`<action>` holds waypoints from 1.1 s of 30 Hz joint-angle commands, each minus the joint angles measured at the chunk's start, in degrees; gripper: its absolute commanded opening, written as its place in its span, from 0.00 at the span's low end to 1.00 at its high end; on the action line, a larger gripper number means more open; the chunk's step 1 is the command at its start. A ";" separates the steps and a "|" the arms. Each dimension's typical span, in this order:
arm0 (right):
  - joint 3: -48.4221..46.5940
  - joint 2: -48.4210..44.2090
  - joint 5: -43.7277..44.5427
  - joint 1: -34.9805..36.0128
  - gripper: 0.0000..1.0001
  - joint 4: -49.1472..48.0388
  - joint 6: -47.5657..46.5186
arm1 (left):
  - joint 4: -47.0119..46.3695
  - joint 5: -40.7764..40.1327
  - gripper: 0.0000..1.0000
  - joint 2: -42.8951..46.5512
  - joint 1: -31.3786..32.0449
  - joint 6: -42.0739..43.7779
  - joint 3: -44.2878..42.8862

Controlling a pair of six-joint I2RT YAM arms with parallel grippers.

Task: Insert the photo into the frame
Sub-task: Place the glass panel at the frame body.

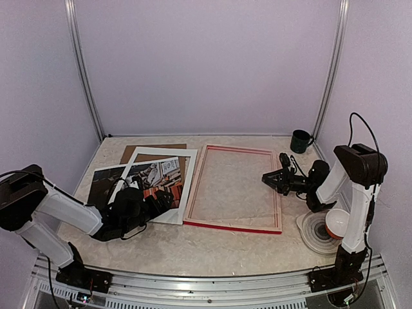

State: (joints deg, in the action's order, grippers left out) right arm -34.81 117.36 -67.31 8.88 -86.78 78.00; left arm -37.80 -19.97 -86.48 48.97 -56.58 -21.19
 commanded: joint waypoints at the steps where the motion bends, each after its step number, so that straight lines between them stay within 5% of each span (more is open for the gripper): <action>1: -0.26 0.01 -1.00 1.36 0.24 4.90 -5.56 | 0.82 -0.86 0.99 0.24 0.60 0.74 -1.39; 10: -2.11 -0.20 -0.03 2.41 0.26 13.10 -10.69 | 1.04 -0.86 0.99 0.38 0.67 0.91 -1.57; 14: -2.60 -1.29 0.13 2.41 0.34 18.63 -12.80 | 1.02 -0.87 0.99 0.00 0.69 0.87 -1.73; 24: -8.07 -13.51 9.32 2.45 0.54 63.29 -39.07 | 0.17 -0.71 0.99 -0.81 0.82 0.53 -1.33; 29: -11.92 -16.73 15.08 2.45 0.63 78.36 -45.07 | -0.77 -0.21 0.99 -1.90 0.95 0.31 -1.48; 33: -12.36 -16.64 15.91 2.54 0.64 81.25 -46.24 | -1.21 -0.20 0.99 -2.38 1.04 0.16 -1.56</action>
State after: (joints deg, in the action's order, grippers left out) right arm -46.22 101.54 -54.41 10.87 -15.27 36.62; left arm -37.91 -19.92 -88.05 49.50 -56.60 -21.91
